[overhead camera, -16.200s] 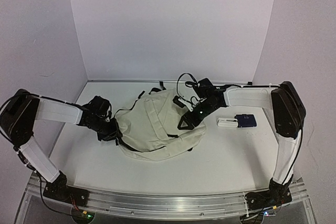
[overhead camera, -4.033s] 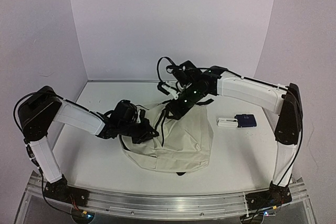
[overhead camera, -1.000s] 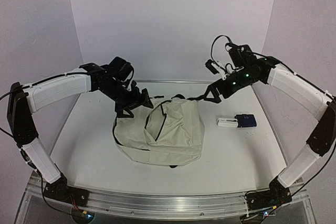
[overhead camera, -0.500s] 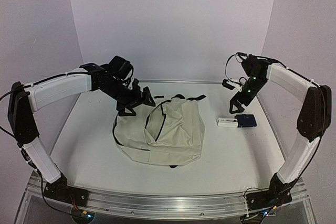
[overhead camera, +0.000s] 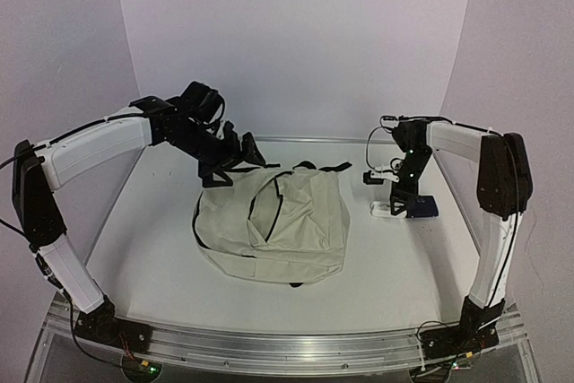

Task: Pack the student bag
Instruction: Pick up the stationery from the center of the board.

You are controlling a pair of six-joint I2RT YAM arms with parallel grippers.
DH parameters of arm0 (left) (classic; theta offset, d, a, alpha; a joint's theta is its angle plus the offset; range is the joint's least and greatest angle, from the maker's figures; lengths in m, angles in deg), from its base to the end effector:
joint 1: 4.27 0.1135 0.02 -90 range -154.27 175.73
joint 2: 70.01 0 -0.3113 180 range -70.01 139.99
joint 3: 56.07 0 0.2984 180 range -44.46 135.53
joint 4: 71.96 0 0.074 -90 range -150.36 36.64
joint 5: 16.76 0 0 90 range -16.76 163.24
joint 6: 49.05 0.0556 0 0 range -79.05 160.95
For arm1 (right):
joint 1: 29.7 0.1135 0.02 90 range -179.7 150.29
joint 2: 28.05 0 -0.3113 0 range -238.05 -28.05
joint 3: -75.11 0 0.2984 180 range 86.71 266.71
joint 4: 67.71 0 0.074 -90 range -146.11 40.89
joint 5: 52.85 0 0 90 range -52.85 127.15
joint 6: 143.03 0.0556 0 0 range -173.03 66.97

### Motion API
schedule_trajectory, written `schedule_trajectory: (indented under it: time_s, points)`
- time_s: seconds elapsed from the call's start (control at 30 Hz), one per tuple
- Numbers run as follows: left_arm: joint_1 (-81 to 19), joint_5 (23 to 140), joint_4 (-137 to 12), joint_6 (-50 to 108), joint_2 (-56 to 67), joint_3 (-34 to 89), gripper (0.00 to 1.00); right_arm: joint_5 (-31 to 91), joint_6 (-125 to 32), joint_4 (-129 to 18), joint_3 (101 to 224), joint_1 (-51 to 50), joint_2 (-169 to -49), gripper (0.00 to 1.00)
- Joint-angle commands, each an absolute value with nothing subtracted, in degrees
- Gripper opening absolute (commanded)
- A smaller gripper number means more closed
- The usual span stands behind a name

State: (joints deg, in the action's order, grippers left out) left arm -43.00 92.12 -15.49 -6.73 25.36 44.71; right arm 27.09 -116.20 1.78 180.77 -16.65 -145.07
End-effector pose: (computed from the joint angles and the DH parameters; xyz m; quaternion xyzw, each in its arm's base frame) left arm 0.3209 -0.2804 0.3531 -0.0181 0.9315 -0.3378 0.1338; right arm 0.4600 0.1166 0.2049 -0.6183 0.7770 0.0455 0.1090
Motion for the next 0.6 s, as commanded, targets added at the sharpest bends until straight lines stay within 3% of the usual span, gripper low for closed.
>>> schedule_trajectory:
  time_s: [0.0, 0.27, 0.57]
  points:
    - [-41.99, 91.58, -13.65, -7.12, 26.1, 47.36, 0.98, 28.41, -120.21, -2.54, 179.99, -16.44, -146.83, 0.8]
    - [-40.89, 89.25, -12.71, -8.68, 25.76, 49.26, 0.97, 27.66, -121.85, -6.2, 178.98, -16.69, -150.46, 0.68]
    - [-39.18, 89.4, -12.74, -8.04, 25.41, 49.46, 0.94, 23.97, -119.85, -6.41, 174.27, -16.83, -146.41, 0.33]
